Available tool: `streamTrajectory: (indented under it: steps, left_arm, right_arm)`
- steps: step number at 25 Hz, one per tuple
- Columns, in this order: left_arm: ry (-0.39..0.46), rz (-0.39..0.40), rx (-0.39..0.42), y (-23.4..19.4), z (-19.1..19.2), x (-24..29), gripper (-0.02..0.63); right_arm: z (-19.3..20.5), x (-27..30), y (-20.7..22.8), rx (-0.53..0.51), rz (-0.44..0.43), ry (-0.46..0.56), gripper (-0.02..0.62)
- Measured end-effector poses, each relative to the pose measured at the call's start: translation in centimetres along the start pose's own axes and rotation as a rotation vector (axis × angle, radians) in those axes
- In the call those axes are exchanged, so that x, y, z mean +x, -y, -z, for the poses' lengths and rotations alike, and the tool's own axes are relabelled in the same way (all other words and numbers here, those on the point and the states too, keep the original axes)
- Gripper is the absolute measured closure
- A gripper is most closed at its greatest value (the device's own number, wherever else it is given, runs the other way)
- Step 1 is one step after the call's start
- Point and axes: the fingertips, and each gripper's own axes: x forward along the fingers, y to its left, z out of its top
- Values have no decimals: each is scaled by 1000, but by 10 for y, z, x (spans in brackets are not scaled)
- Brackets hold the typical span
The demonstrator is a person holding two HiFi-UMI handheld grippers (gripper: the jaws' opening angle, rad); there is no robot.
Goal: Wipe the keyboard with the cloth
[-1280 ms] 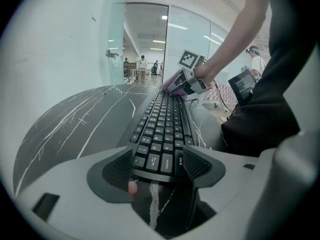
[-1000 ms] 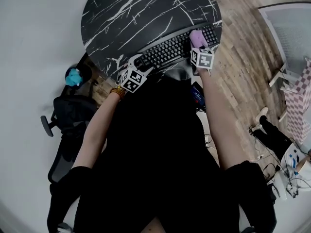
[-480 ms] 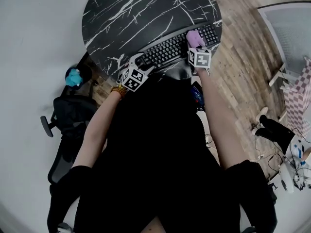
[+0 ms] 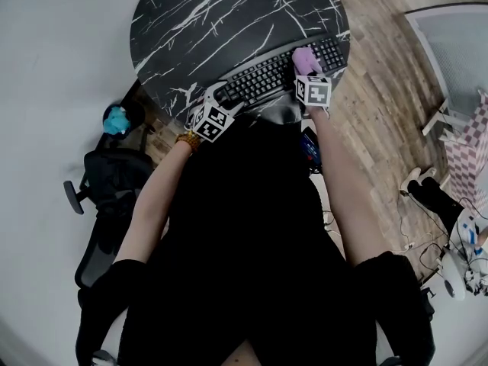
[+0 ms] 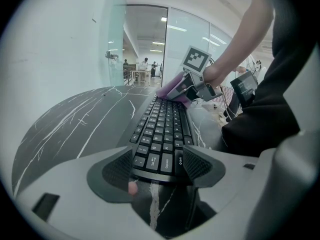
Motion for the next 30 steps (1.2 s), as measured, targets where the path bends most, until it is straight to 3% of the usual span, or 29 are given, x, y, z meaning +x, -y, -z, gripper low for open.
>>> streamTrajectory:
  steps: [30]
  left_arm:
    - [19, 15, 4, 0, 2, 0, 304]
  right_arm:
    - [13, 1, -38, -78, -49, -8, 519]
